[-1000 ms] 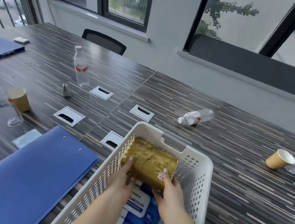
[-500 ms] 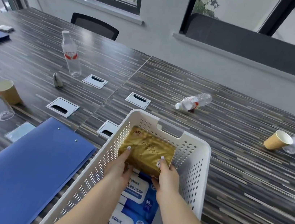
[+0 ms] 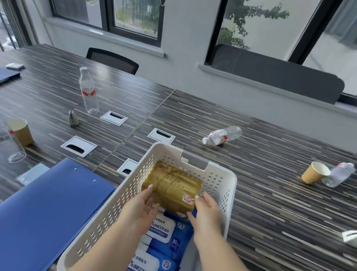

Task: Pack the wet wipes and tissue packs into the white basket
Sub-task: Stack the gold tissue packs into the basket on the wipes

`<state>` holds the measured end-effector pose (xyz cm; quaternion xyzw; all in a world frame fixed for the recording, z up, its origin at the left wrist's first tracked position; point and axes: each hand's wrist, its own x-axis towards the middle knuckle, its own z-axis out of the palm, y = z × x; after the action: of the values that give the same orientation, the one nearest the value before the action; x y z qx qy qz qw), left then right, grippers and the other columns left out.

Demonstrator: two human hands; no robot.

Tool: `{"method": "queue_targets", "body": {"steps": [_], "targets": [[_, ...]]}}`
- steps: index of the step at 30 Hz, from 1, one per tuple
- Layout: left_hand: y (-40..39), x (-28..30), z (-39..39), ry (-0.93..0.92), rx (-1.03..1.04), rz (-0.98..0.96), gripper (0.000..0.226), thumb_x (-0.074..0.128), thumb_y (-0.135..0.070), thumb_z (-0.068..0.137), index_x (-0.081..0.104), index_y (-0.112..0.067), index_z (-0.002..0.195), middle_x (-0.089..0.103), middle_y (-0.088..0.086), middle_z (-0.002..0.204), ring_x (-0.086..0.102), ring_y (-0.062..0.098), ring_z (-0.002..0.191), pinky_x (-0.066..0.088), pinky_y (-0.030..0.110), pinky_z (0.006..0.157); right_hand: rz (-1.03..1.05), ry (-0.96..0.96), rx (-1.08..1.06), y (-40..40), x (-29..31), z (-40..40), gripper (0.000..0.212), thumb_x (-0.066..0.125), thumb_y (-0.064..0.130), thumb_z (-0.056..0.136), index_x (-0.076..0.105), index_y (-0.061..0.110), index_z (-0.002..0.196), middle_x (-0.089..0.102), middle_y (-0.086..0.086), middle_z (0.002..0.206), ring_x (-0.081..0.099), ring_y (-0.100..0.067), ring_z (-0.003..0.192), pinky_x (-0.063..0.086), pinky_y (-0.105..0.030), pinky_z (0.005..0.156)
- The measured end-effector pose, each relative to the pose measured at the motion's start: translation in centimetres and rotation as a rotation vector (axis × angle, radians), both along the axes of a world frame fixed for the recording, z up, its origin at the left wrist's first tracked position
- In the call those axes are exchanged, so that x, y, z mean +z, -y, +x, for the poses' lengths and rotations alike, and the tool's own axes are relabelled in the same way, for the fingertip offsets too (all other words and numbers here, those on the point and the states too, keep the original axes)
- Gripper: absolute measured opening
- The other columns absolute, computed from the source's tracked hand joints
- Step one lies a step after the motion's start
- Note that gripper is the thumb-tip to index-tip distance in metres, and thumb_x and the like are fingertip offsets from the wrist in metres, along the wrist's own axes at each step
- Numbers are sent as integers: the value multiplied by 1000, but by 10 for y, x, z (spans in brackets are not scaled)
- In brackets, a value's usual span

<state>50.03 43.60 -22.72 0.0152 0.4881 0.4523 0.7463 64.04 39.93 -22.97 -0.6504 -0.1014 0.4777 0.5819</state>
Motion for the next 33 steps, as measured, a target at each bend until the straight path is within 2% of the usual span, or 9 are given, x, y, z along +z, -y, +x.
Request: {"method": "queue_targets", "body": {"steps": [3,6,9,13,17,21,27,30,33], "targets": [[16,13,5,-51,-71,73,43,52,-4,95,46,-1,137,47,19,143,45,29,134,41,38,106,68,11,34,19,18,-2,35,49,11,96,55,24,128,55,-4,129,56,-18,105,57,-36,79],[36,30,20,-9,-78,129,46,54,0,93,47,-7,138,59,14,123,52,25,124,42,39,104,143,35,104,40,43,0,23,53,16,94,60,31,110,59,-3,124,60,-17,106,60,-36,74],[56,46,37,-25,-100,187,38,58,-2,92,55,-11,129,64,10,104,59,21,100,45,38,97,202,20,147,60,66,7,19,53,16,94,62,30,104,62,-2,117,61,-16,105,59,-34,73],[85,68,66,-28,-112,278,26,58,-4,92,59,-14,115,66,10,100,61,19,95,49,34,86,281,-134,150,97,85,43,14,56,16,93,65,22,103,65,-6,110,62,-19,105,58,-36,69],[115,81,102,-71,-134,376,19,57,-2,92,61,-17,103,73,-1,71,62,14,79,47,29,72,278,-153,134,135,90,87,11,56,16,93,65,19,99,66,-6,95,64,-17,90,57,-46,80],[160,84,157,-126,-218,401,20,56,-3,93,60,-16,108,64,2,84,59,12,78,46,28,73,221,-123,67,182,78,142,13,57,26,93,67,17,96,67,-5,96,65,-18,96,59,-42,71],[239,38,279,-174,-389,296,18,57,-4,93,60,-18,104,64,0,84,60,11,76,44,25,65,115,-102,-82,285,39,259,21,54,32,93,66,15,96,67,-6,97,64,-20,98,58,-44,76],[279,8,335,-188,-490,202,18,57,-4,93,60,-16,106,64,0,80,61,10,69,47,23,53,25,-43,-151,337,17,316,22,52,34,94,65,17,98,66,-7,105,63,-20,102,57,-47,79],[314,-14,380,-183,-586,96,22,58,-5,93,58,-14,112,63,1,76,59,11,68,45,25,57,-38,-17,-234,381,3,375,20,53,34,93,63,17,97,65,-6,107,60,-20,105,56,-41,72]]}}
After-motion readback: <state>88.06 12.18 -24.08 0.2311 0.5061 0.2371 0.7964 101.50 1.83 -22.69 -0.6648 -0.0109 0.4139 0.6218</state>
